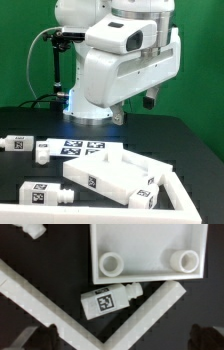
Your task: Assemble one leg
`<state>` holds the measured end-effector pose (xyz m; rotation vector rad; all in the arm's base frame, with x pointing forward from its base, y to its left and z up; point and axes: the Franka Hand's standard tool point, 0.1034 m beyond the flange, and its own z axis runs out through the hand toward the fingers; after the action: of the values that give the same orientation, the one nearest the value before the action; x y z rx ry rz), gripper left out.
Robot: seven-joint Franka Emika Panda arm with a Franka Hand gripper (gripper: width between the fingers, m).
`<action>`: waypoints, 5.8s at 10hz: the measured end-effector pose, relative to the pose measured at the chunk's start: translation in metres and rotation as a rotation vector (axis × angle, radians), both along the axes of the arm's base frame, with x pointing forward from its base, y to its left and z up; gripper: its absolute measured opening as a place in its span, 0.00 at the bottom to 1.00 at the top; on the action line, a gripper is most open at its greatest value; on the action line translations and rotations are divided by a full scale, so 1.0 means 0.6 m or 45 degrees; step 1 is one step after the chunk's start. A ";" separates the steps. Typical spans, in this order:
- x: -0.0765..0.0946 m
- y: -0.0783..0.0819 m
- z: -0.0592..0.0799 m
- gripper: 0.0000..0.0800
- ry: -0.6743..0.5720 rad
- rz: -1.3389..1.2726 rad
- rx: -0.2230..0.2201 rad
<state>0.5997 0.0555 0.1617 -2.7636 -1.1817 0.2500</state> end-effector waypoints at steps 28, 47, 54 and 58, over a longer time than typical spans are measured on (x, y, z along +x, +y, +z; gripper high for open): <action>0.046 -0.009 -0.096 0.81 -0.081 -0.384 -0.021; 0.032 0.048 -0.249 0.81 -0.124 -0.980 -0.051; 0.032 0.054 -0.248 0.36 -0.125 -0.972 -0.051; 0.050 0.053 -0.171 0.36 -0.129 -0.917 -0.041</action>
Offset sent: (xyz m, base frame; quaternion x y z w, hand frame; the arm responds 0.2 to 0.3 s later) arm 0.0000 0.0000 0.0000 0.0000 0.0000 0.0000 1.0000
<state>0.6295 0.0873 0.0591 -3.0301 -0.1366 0.0488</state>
